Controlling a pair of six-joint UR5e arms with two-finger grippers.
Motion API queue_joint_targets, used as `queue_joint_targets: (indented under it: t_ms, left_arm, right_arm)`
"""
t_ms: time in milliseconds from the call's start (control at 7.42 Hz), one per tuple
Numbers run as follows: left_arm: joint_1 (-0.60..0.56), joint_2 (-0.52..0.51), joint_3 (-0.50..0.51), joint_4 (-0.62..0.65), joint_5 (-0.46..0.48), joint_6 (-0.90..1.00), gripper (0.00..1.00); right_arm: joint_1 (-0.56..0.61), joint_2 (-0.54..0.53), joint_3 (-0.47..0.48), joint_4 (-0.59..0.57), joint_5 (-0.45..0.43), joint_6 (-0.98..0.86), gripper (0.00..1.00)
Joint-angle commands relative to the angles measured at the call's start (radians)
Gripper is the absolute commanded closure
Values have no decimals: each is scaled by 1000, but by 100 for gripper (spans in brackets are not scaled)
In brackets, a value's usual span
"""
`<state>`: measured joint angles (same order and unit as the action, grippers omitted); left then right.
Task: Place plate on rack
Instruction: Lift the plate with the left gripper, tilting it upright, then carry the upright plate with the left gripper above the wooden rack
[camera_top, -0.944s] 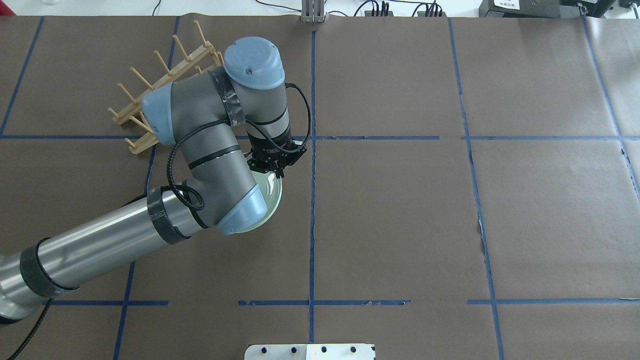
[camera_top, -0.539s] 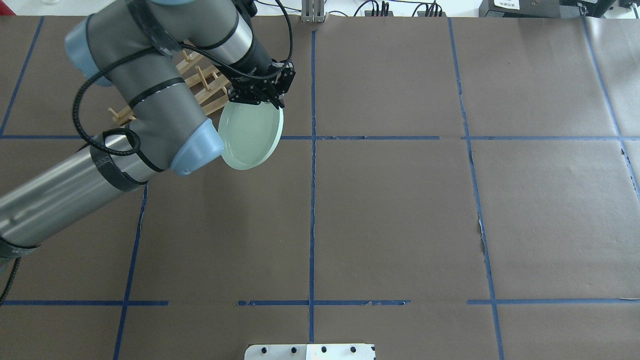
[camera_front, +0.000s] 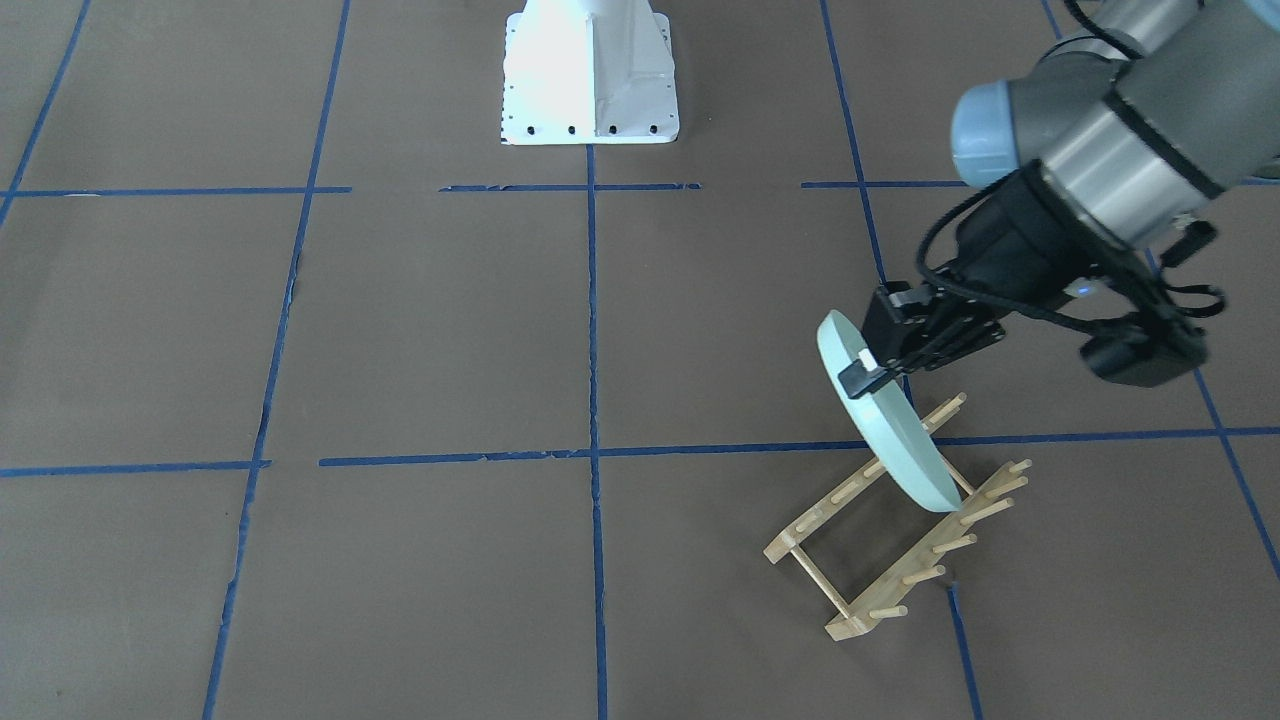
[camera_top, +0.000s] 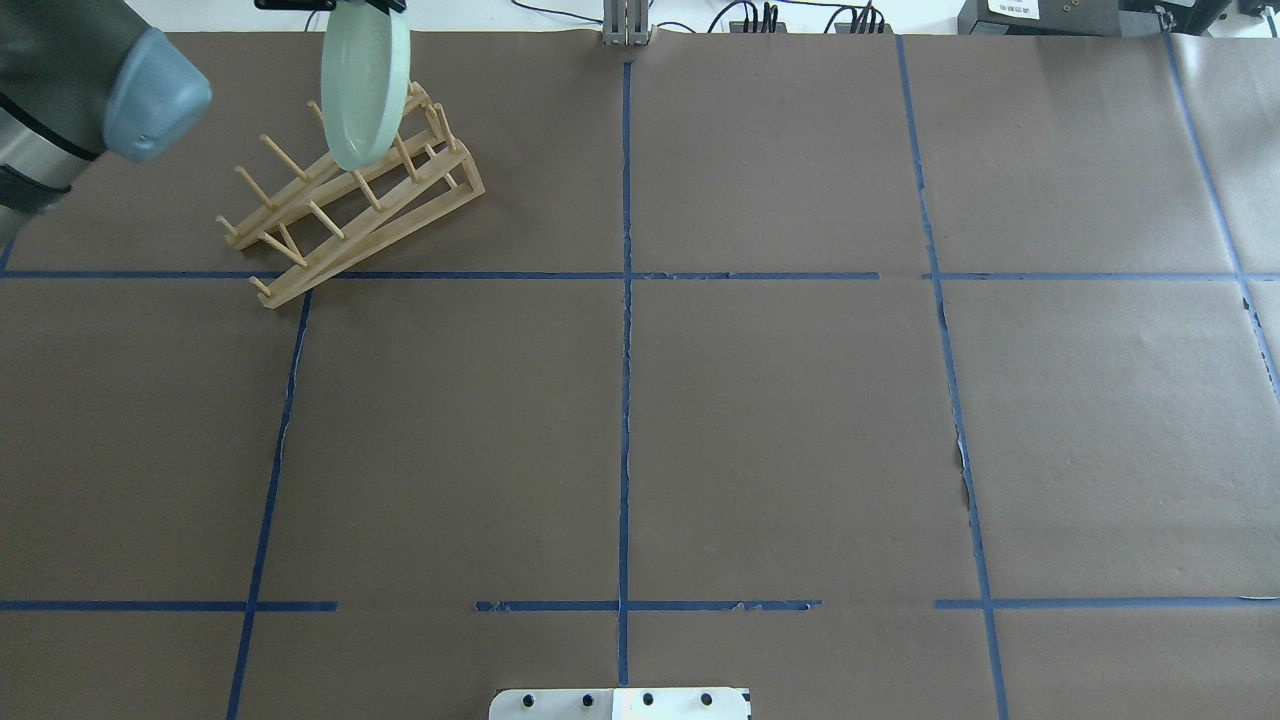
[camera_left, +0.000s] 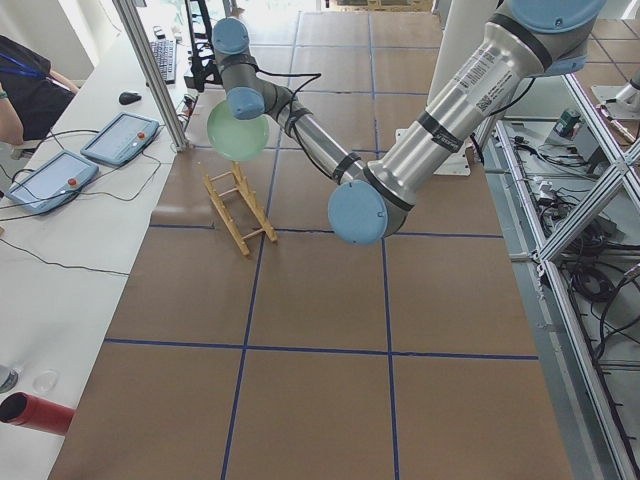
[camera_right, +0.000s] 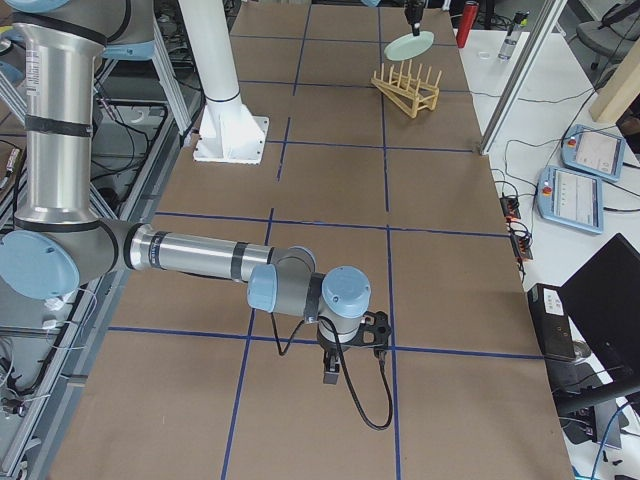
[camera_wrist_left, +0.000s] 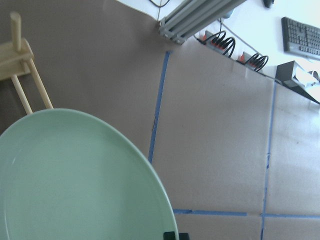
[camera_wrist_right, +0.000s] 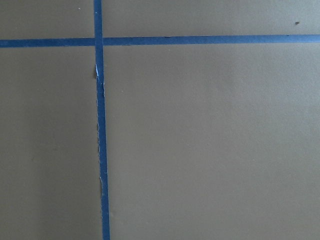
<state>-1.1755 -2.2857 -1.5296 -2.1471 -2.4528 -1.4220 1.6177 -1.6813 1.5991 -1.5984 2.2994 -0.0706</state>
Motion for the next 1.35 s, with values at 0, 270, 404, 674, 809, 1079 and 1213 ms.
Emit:
queue_joint_targets:
  t_ms: [0, 270, 404, 674, 809, 1079, 1213]
  left_arm:
    - [-52, 3, 102, -122, -46, -5, 100]
    - [-43, -9, 123, -191, 41, -111, 100]
    - [-18, -23, 118, -221, 184, -212, 100]
    - [-4, -15, 128, -380, 360, -374, 100]
    - [-4, -14, 161, -489, 364, -417, 100]
    - [60, -2, 228, -647, 453, -428, 100]
    - [77, 29, 232, -702, 466, -428, 100]
  right_arm:
    - [-1, 0, 1, 0, 0, 0, 0]
    - [1, 0, 1, 0, 0, 0, 0]
    - [-1, 0, 1, 0, 0, 0, 0]
    - [-1, 0, 1, 0, 0, 0, 0]
    - [-1, 0, -1, 0, 0, 0, 0]
    - [-1, 0, -1, 0, 0, 0, 0]
    - [-1, 0, 1, 0, 0, 0, 0]
